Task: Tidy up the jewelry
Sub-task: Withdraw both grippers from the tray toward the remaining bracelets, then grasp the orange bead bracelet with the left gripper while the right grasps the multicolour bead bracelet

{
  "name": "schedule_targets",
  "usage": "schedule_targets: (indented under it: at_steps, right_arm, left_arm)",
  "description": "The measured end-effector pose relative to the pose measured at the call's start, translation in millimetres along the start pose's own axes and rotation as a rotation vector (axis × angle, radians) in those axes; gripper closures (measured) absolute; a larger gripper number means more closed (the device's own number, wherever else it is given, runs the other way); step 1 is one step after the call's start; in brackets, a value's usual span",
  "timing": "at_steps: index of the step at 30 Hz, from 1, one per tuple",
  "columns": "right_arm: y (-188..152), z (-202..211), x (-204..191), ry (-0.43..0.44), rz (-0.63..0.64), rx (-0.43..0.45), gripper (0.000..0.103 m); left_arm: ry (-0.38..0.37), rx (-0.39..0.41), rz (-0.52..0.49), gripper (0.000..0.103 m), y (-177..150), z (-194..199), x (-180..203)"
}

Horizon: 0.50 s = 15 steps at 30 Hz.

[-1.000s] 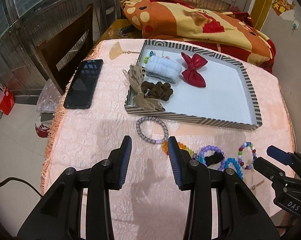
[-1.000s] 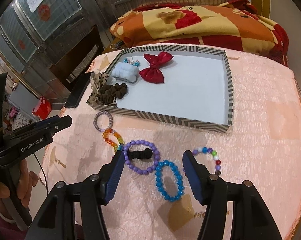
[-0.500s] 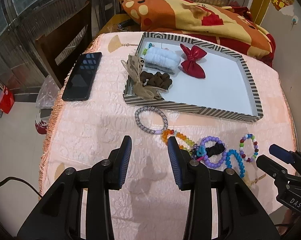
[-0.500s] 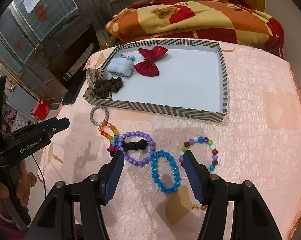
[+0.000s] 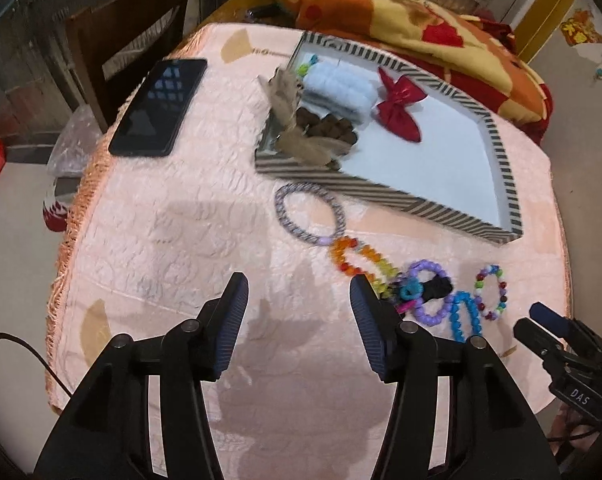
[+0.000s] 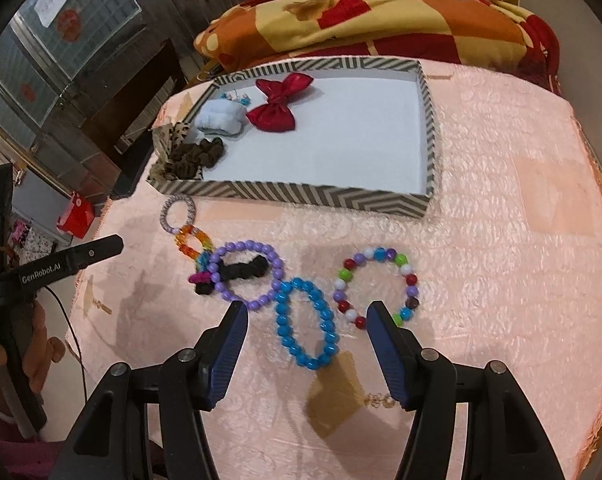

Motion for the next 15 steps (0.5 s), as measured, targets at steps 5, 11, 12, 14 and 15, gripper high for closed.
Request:
schedule_targets:
  at_steps: [5, 11, 12, 14, 15]
  right_arm:
    - [-8.0, -5.8, 8.3, -0.009, 0.016, -0.024, 0.044]
    - [-7.1, -10.3, 18.0, -0.002, -0.01, -0.044, 0.044]
    - [-6.6, -10.8, 18.6, 0.0, -0.012, -0.046, 0.044]
    - [-5.8, -10.8, 20.7, 0.002, -0.016, -0.048, 0.044]
    - [-5.1, -10.9, 22.1, 0.004, -0.018, -0.048, 0.044]
  left_arm:
    - [-0.053, -0.058, 0.018, 0.05, -2.5, -13.9, 2.7]
    - [-0.1, -0.113, 0.042, 0.05, 1.7, -28.6, 24.6]
    - [-0.094, -0.12, 0.052, 0.05, 3.9, -31.6, 27.9]
    - [-0.076, -0.137, 0.076, 0.05, 8.9, -39.1, 33.4]
    - [-0.07, -0.147, 0.084, 0.05, 11.0, -42.6, 35.4]
Point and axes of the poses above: each gripper's, at about its wrist camera, not at the fingertips, and z roughly against the way its jaws point, x to its right, y to its top, the point moved 3 cm from there along -z, roughly the way its jaws point, and after that the axes turned 1 degree about z, right-handed, at the moved point
